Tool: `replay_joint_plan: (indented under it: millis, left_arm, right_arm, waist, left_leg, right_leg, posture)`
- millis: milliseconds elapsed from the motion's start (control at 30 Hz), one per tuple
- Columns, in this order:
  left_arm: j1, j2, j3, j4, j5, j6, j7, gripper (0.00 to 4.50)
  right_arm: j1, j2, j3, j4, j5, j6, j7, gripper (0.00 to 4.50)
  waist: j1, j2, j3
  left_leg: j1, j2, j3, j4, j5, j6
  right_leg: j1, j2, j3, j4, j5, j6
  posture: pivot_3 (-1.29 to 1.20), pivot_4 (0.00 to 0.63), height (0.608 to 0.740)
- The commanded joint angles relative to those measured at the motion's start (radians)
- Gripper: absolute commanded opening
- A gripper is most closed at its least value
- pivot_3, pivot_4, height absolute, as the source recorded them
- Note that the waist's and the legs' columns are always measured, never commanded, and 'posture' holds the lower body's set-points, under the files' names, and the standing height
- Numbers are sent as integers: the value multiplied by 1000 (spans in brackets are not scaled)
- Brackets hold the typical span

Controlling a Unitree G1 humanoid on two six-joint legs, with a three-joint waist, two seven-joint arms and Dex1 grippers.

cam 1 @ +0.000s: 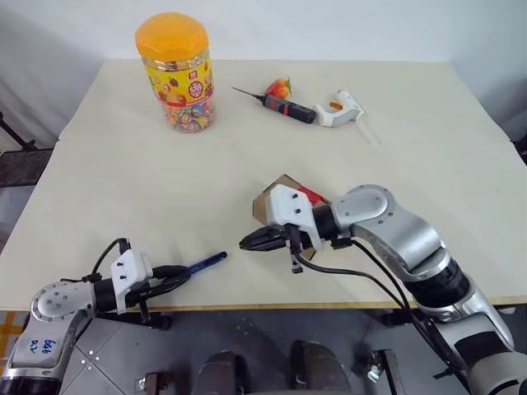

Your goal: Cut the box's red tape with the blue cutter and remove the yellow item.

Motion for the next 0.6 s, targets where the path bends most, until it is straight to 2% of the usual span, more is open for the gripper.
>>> replay_joint_plan:
  millis: [33, 167, 600]
  left_arm:
    - [-14, 17, -29, 48, -6, -38, -76, 454]
    - [-89, 24, -89, 80, 5, -111, -170, 454]
    - [-172, 30, -157, 121, 19, -139, -243, 454]
  right_arm:
    - [-26, 26, 53, 33, -59, -78, 17, 40]
    - [-34, 64, 184, 116, -176, -213, 54, 40]
    - [-14, 100, 241, 215, -288, -335, 126, 40]
  waist:
    - [0, 0, 0]
    - [1, 0, 0]
    - [0, 0, 0]
  left_leg:
    - [0, 0, 0, 0, 0, 0]
    - [-1, 0, 1, 0, 0, 0]
    - [-1, -1, 2, 0, 0, 0]
  right_leg:
    - [0, 0, 0, 0, 0, 0]
    - [-1, 0, -1, 1, 0, 0]
    - [-1, 1, -1, 1, 0, 0]
  posture:
    - [0, 150, 740]
    - [0, 150, 740]
    - [0, 150, 740]
